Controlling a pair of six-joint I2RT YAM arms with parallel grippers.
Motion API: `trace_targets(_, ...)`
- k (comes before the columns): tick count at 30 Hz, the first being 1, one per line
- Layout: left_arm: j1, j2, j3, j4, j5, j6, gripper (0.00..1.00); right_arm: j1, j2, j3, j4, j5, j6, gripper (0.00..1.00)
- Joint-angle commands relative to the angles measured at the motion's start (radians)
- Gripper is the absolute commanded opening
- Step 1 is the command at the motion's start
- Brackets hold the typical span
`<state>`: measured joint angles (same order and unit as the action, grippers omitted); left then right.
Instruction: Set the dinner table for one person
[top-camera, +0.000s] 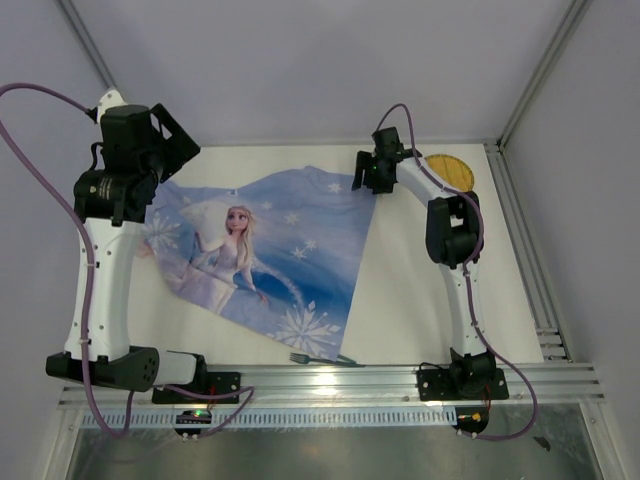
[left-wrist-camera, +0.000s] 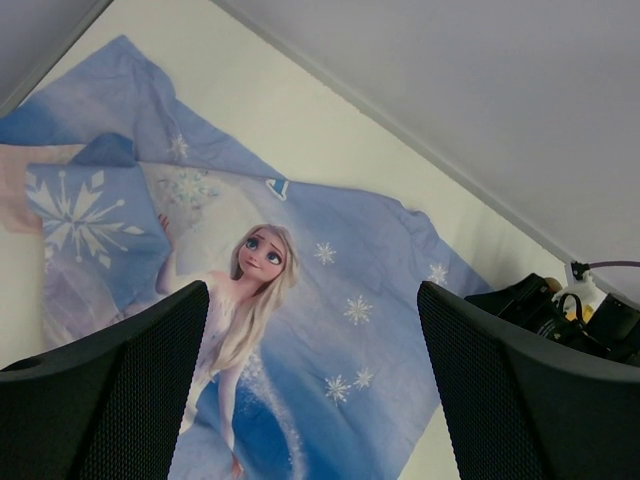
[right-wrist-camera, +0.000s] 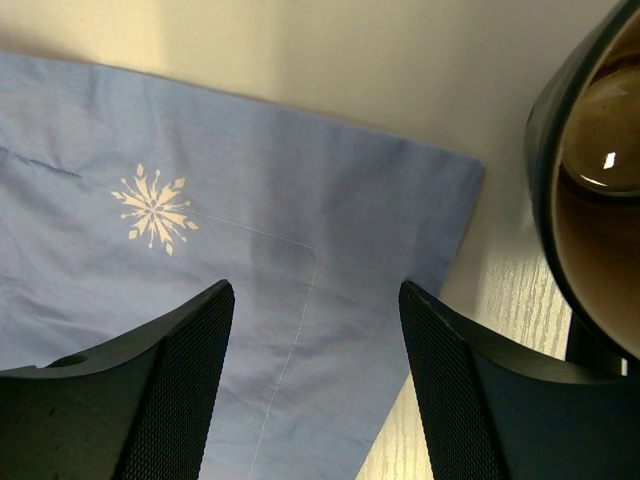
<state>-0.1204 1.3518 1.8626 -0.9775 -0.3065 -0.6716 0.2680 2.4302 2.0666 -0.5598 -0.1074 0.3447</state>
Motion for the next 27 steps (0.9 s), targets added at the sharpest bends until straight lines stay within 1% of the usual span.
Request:
trace_targets(1, -0.001, -0.025, 0.024, -0.01, -0.014, 0.015, 0.88, -0.015, 0.03, 0.015, -0.035, 0.02, -0.029, 0.72)
trace_targets(6, -0.001, -0.034, 0.021, -0.018, -0.031, 0.024, 0.88, -0.03, 0.032, 0.021, -0.038, 0.041, -0.03, 0.72)
trace_targets(10, -0.001, -0.036, 0.023, -0.024, -0.031, 0.029, 0.88, -0.065, 0.029, 0.021, -0.042, 0.038, -0.03, 0.72)
trace_targets(15, -0.001, -0.026, 0.015, -0.017, -0.014, 0.02, 0.88, -0.104, 0.027, 0.01, -0.029, -0.005, -0.016, 0.72)
trace_targets(21, -0.001, -0.02, 0.01, -0.01, -0.003, 0.01, 0.88, -0.104, 0.013, -0.019, -0.012, -0.029, -0.021, 0.72)
trace_targets(27, -0.001, -0.029, -0.023, 0.006, 0.0, 0.009, 0.88, -0.099, -0.022, -0.086, 0.03, -0.097, -0.013, 0.72)
